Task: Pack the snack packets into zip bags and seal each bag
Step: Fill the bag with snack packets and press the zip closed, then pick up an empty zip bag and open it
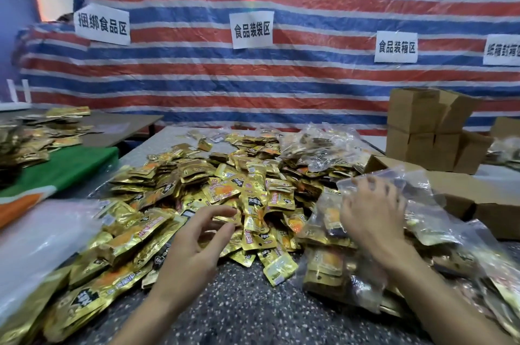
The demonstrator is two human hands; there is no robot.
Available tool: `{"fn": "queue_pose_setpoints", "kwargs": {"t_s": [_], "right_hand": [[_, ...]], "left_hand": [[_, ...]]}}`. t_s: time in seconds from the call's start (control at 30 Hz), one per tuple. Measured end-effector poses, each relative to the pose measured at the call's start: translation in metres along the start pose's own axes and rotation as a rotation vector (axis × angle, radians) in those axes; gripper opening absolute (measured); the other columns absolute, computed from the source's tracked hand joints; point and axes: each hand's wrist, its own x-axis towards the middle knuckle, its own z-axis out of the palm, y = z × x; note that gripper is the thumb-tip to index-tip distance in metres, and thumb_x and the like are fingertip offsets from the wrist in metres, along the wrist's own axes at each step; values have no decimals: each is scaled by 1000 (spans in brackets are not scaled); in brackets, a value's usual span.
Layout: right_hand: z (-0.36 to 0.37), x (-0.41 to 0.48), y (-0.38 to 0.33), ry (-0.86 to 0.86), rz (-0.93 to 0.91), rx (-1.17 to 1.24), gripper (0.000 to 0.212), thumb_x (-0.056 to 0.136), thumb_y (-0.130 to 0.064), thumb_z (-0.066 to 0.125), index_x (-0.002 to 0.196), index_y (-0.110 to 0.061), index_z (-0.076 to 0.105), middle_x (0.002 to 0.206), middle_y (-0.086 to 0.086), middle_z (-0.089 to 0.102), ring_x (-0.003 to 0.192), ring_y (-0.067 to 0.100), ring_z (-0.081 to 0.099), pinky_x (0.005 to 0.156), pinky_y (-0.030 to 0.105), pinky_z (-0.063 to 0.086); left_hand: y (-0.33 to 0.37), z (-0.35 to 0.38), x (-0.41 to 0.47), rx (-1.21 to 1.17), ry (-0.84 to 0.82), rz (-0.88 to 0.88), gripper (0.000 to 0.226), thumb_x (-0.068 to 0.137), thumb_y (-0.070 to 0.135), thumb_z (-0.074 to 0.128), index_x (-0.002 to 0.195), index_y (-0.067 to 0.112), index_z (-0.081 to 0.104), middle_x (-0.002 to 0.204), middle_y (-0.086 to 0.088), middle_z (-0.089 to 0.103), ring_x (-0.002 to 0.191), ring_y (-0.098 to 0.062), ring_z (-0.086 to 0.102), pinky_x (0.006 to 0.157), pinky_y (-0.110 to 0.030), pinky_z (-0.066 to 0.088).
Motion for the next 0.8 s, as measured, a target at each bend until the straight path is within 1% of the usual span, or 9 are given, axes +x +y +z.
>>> {"fn": "queue_pose_setpoints", "kwargs": {"t_s": [0.07,0.2,0.3,0.4,0.5,0.6,0.63,0.7,0.8], "right_hand": [[5,-10,-24,2,-140,163,40,94,-31,57,132,-18,55,142,10,49,135,27,40,115,50,29],[19,-26,-69,-63,-338,418,39,93,-25,62,131,-18,58,135,1,52,126,16,46,111,41,40],[33,-36,-97,-119,-427,573,34,93,-21,64,126,-19,61,127,-6,52,120,11,49,106,39,45],[50,-44,-118,-166,-490,674,31,92,-19,65,123,-21,61,122,-12,49,123,6,45,110,38,41],[65,-51,-133,-203,-516,721,30,92,-19,66,121,-24,61,125,-14,51,128,-2,37,108,31,38],[75,-56,-142,-236,-516,774,31,91,-17,66,118,-31,59,122,-18,51,117,-6,48,96,22,42],[78,-58,-143,-244,-519,790,34,90,-15,67,115,-36,57,120,-23,50,116,-11,46,93,17,39],[83,-61,-144,-255,-524,810,39,89,-13,68,112,-41,53,120,-33,45,117,-20,41,90,9,34],[90,-61,-140,-244,-511,830,36,89,-12,68,110,-39,56,120,-33,46,118,-24,38,90,5,31]], "left_hand": [[-2,-5,0,17,38,1,20,93,26,63,101,44,68,99,19,70,92,-3,66,80,-31,54],[-12,-21,-2,95,83,7,26,94,18,66,108,40,67,101,18,67,97,-5,65,77,-20,52],[-23,-49,-3,303,115,62,28,93,17,68,112,36,63,105,27,63,105,6,58,81,-9,46],[-41,-93,1,558,173,35,28,92,19,68,116,33,62,114,25,59,106,12,53,85,-12,40],[-63,-146,9,813,312,-138,26,93,26,66,118,25,64,124,7,61,106,-8,57,87,-32,45],[-87,-195,13,1085,363,-471,39,93,36,60,126,16,61,134,-7,60,121,-28,55,96,-38,43],[-94,-206,12,1139,335,-572,36,94,40,57,120,16,62,129,-8,62,118,-30,57,92,-38,46],[-103,-217,6,1198,307,-653,27,95,42,53,97,18,65,110,-6,69,102,-31,63,81,-37,51],[-112,-225,3,1141,436,-597,37,99,31,46,70,14,61,78,-4,67,78,-30,61,69,-35,50]]}}
